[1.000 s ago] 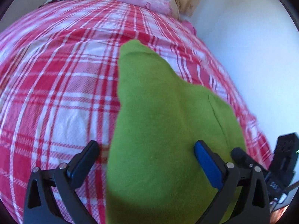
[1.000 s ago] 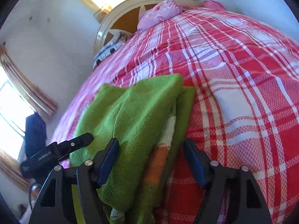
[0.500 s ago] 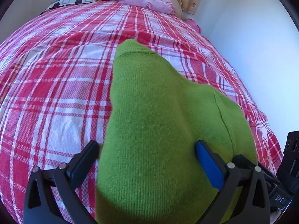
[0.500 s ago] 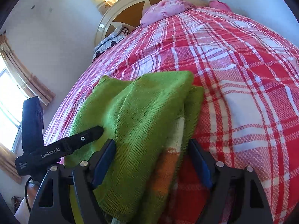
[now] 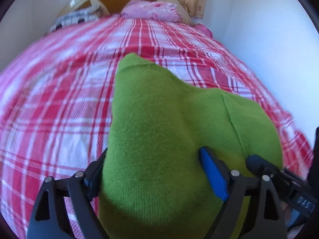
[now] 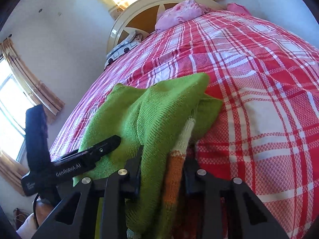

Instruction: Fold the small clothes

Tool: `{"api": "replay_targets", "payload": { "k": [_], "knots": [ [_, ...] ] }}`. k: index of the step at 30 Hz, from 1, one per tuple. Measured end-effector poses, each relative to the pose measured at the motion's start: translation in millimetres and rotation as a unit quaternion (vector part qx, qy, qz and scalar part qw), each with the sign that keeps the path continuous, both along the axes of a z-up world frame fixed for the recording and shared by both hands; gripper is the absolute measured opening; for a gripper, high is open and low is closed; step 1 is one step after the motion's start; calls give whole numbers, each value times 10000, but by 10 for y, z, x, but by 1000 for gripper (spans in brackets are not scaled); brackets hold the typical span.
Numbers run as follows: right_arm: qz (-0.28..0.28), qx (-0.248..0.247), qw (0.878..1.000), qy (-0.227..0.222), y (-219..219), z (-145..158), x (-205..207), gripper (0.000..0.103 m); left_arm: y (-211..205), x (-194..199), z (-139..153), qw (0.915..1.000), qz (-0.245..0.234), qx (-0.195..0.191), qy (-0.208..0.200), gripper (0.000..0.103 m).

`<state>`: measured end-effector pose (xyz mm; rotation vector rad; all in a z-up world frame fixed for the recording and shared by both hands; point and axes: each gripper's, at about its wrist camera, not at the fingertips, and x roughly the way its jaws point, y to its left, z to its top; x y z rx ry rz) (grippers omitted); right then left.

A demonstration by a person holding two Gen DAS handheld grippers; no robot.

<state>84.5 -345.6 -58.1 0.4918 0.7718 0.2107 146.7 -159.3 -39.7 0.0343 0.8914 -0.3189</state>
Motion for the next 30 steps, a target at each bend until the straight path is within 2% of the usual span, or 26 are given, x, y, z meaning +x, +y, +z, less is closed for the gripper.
{"api": "replay_targets", "payload": {
  "k": [6, 12, 22, 26, 30],
  "knots": [
    [-39, -151, 9999, -27, 23, 12, -9, 31, -31, -56, 29, 9995, -45, 196, -227, 77],
    [-107, -622, 9979, -127, 129, 69, -51, 31, -66, -80, 39, 9991, -23, 320, -293, 76],
    [-126, -708, 9973, -145, 127, 75, -62, 31, -82, -75, 39, 9989, -14, 355, -292, 75],
    [-155, -860, 9959, -244, 162, 114, -83, 30, -81, -97, 54, 9990, 43, 336, -306, 68],
    [-197, -1117, 9926, -437, 228, 190, -154, 28, -57, -152, 111, 9988, 121, 279, -373, 51]
  ]
}}
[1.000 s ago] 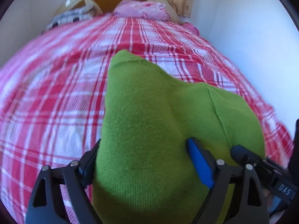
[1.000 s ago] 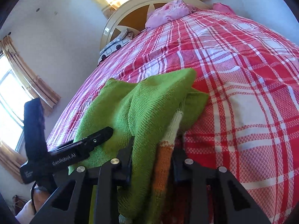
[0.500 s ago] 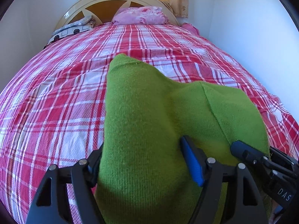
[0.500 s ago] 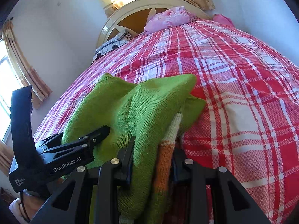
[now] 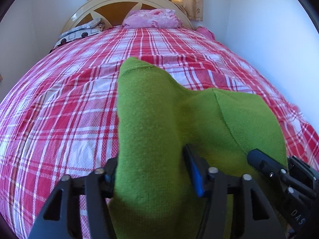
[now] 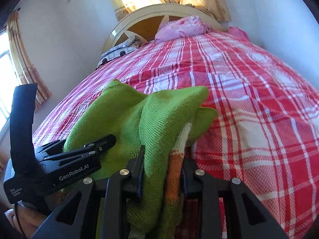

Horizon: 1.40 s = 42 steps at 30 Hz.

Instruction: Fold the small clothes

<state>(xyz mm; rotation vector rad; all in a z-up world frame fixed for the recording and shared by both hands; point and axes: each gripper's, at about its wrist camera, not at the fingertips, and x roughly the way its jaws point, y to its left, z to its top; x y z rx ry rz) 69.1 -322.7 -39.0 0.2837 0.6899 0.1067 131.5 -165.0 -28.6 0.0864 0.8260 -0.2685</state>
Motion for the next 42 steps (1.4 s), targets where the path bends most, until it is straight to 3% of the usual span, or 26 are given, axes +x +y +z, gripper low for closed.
{"api": "replay_targets", "payload": {
  "k": [5, 12, 18, 33, 42],
  "knots": [
    [-61, -329, 9990, -282, 84, 101, -104, 27, 77, -13, 82, 9995, 77, -305, 48, 41],
    [-110, -707, 9958, -578, 210, 232, -223, 26, 80, -116, 189, 9995, 99, -307, -52, 37],
    [-159, -279, 9978, -572, 189, 278, -308, 26, 155, -196, 252, 9995, 109, -287, -25, 37],
    [-194, -258, 9975, -633, 580, 401, -562, 26, 484, -476, 361, 9996, 142, -219, -142, 37],
    [-161, 164, 9976, -654, 885, 451, -684, 26, 823, -602, 422, 9993, 264, -150, -223, 37]
  ]
}}
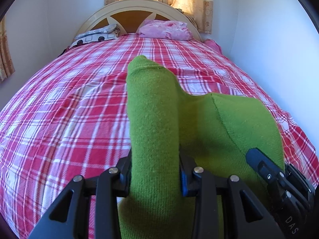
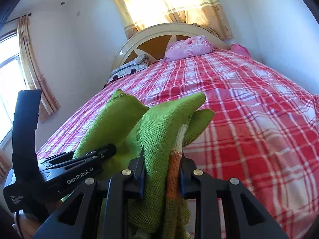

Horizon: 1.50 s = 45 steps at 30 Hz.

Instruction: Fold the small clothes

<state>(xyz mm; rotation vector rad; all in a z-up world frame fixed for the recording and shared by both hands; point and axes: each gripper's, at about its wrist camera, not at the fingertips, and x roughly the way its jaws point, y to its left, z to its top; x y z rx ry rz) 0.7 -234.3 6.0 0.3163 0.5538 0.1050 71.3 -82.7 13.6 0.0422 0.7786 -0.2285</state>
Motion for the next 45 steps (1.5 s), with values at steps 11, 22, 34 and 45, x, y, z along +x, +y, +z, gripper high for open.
{"api": "replay_targets", "payload": {
  "k": [11, 22, 34, 45],
  "knots": [
    [235, -26, 9997, -2, 393, 95, -86, 26, 364, -116, 31, 9998, 204, -47, -9, 37],
    [633, -242, 9977, -38, 920, 183, -63, 26, 878, -197, 50, 9983, 567, -70, -82, 37],
    [1081, -311, 9936, -106, 1513, 254, 49, 26, 1441, -224, 96, 9948, 1001, -18, -211, 37],
    [1584, -453, 9862, -160, 2041, 239, 300, 26, 1875, -110, 80, 9877, 1514, 248, -319, 37]
  ]
}}
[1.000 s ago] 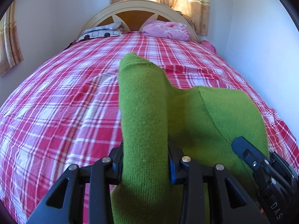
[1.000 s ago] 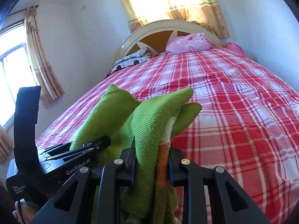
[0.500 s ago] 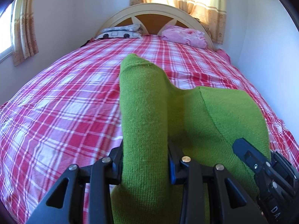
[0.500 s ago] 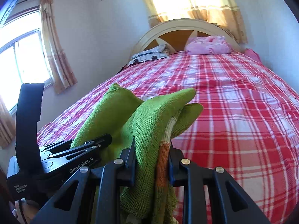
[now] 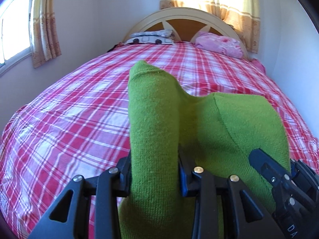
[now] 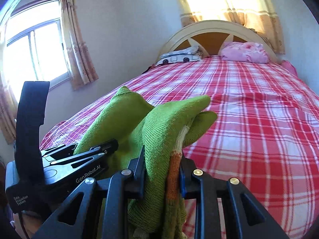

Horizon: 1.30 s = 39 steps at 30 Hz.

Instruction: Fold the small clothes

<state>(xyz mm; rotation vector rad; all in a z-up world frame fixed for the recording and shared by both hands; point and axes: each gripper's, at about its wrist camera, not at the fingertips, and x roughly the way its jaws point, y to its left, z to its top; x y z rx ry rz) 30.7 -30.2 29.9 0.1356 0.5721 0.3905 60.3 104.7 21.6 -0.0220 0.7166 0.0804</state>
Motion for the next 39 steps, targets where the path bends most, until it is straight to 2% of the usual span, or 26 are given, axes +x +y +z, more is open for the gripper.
{"api": "replay_targets", "payload": {
  "k": [5, 8, 10, 13, 16, 19, 21, 24, 26, 28, 30, 32, 33, 34, 35, 37, 38, 39],
  "knots": [
    [0, -155, 9999, 31, 146, -117, 205, 26, 117, 219, -136, 9999, 74, 67, 57, 37],
    [-83, -382, 9987, 325, 207, -355, 418, 26, 137, 398, -406, 9990, 86, 117, 415, 37],
    [-155, -581, 9969, 514, 199, -538, 513, 26, 136, 407, -498, 9989, 98, 170, 429, 38],
    [-143, -334, 9961, 801, 74, -648, 592, 26, 94, 397, -508, 9989, 73, 324, 345, 43],
    [-130, -205, 9951, 955, 28, -704, 640, 27, 100, 421, -528, 9988, 137, 305, 346, 53],
    [-107, -73, 9947, 1017, -10, -733, 650, 27, 226, 450, -596, 9988, 274, 40, 396, 72],
    [-119, -14, 9940, 1086, -23, -753, 675, 28, 350, 479, -643, 9974, 373, -305, 537, 87],
    [-119, -175, 9934, 1126, 12, -738, 666, 31, 547, 509, -726, 9903, 449, -1006, 843, 97],
    [-60, -283, 9936, 1090, 13, -692, 633, 36, 654, 468, -745, 9830, 450, -1452, 1030, 98],
    [-28, -207, 9945, 1031, -75, -604, 506, 43, 696, 342, -700, 9810, 372, -1577, 1068, 98],
    [6, -49, 9957, 924, -168, -533, 362, 43, 769, 160, -669, 9772, 308, -1819, 1047, 97],
    [53, -10, 9971, 764, -245, -463, 162, 47, 852, -46, -649, 9694, 255, -2252, 946, 97],
    [75, -45, 9975, 708, -271, -448, 55, 54, 887, -173, -659, 9658, 234, -2424, 886, 97],
    [106, -64, 9975, 701, -282, -457, -18, 61, 896, -232, -672, 9654, 235, -2444, 876, 97],
    [130, -78, 9971, 750, -285, -481, -67, 62, 886, -291, -694, 9662, 249, -2402, 896, 97],
    [258, 32, 9943, 1035, -274, -607, -108, 62, 806, -349, -735, 9706, 193, -2207, 937, 97],
    [310, 89, 9928, 1157, -257, -677, -109, 62, 737, -375, -743, 9763, 136, -1970, 884, 97],
    [321, 50, 9910, 1297, -226, -755, -100, 57, 712, -379, -740, 9796, 124, -1800, 887, 97]
  ]
}}
